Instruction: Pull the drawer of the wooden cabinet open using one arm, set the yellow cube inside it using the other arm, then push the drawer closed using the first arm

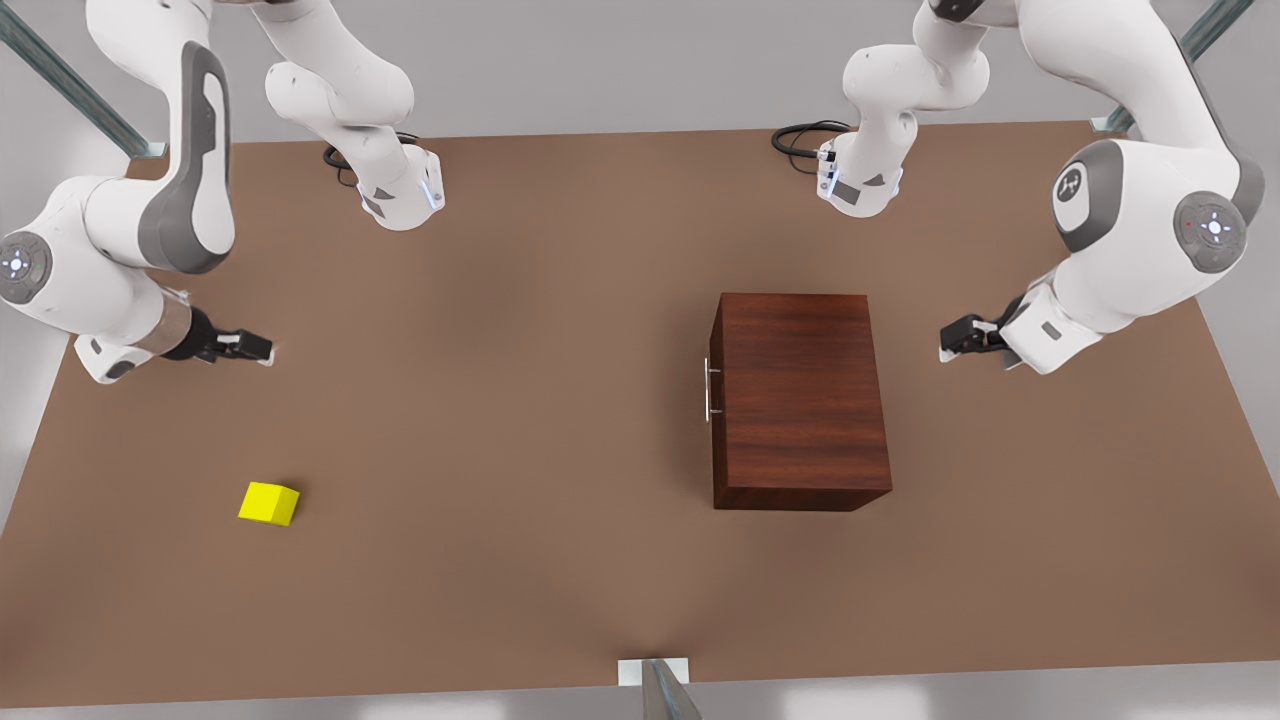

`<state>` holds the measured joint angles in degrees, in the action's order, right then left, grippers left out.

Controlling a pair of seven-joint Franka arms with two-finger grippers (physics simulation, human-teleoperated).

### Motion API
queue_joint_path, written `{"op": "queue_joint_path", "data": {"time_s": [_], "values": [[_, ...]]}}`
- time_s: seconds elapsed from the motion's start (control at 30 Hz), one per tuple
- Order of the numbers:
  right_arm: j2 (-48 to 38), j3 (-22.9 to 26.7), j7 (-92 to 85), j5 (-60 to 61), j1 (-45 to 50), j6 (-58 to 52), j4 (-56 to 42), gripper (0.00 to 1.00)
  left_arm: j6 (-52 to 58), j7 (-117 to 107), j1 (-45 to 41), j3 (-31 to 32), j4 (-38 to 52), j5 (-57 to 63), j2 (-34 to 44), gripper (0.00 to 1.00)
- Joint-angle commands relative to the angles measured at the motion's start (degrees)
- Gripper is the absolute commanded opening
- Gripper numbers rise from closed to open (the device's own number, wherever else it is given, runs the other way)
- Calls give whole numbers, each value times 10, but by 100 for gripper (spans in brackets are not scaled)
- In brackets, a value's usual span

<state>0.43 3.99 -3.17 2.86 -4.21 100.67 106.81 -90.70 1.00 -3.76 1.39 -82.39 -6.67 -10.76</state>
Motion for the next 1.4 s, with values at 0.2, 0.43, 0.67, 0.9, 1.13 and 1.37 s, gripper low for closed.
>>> {"op": "queue_joint_path", "data": {"time_s": [0.2,0.43,0.67,0.9,1.13,1.37], "values": [[1,1,-12,0,44,31,-1,100,-11,-135,-113,10,31,50,-25,100],[9,-1,-13,-8,46,30,-3,100,-27,-524,-307,6,275,90,-235,100],[41,-6,-9,-13,56,29,-33,100,-92,-674,-384,6,268,90,-281,100],[44,-6,-9,-13,57,29,-35,100,-40,-522,-387,-19,220,110,-296,100],[45,-6,-9,-13,57,29,-35,100,-47,-492,-395,-18,192,185,-306,100],[45,-6,-9,-13,57,29,-35,100,-58,-492,-403,-18,171,217,-319,100]]}}
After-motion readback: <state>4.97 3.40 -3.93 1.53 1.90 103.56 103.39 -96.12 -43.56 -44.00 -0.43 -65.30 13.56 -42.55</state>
